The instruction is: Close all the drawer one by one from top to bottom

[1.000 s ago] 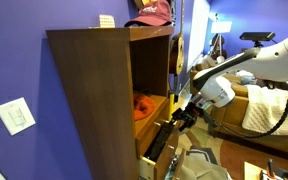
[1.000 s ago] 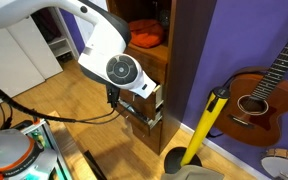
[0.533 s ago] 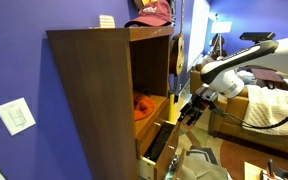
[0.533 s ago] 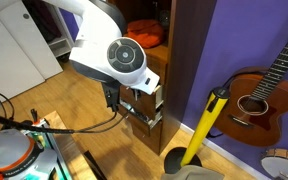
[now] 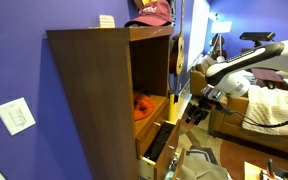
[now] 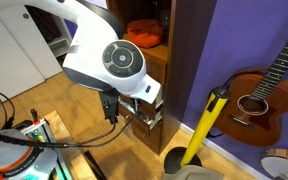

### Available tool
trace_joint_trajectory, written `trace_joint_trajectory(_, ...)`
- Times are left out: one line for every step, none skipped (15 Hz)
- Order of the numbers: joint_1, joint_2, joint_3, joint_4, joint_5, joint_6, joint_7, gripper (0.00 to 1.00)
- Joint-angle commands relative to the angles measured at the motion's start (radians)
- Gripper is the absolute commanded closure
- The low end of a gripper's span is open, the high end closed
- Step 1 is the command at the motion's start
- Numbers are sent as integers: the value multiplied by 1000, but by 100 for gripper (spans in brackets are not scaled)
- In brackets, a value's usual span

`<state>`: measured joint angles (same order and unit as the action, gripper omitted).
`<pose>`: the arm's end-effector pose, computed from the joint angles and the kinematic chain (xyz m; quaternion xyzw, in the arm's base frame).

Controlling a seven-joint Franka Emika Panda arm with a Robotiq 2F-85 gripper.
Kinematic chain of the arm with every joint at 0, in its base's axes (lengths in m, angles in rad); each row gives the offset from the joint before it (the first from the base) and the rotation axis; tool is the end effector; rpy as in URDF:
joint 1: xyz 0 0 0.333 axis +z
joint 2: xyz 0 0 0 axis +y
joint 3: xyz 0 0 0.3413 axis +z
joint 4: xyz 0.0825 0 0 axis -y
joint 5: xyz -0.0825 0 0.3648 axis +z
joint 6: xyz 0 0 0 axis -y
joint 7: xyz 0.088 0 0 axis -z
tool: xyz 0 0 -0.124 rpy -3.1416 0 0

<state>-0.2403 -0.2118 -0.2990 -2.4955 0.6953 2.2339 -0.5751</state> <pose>0.3809 -0.1960 0.3850 -0.9355 0.1969 -0.1239 0.2657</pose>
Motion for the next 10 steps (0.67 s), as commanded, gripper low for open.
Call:
trace_joint_trajectory(9, 28, -15, -42, 19, 61, -16, 0)
trace_joint_trajectory(12, 37, -15, -48, 26, 74, -19, 0)
trace_joint_trajectory(15, 51, -13, -53, 40, 92, -24, 0)
trace_joint_trajectory(19, 64, -10, -56, 57, 116, -28, 0)
trace_joint_trajectory(25, 79, -6, -59, 83, 142, -34, 0)
trace_joint_trajectory(31, 96, -2, -58, 107, 164, -43, 0)
trace_joint_trajectory(36, 110, 3, -56, 128, 176, -50, 0)
trace_joint_trajectory(40, 125, 10, -53, 154, 192, -59, 0)
trace_joint_trajectory(44, 140, 17, -48, 180, 204, -66, 0)
trace_joint_trajectory(47, 154, 24, -42, 203, 212, -70, 0)
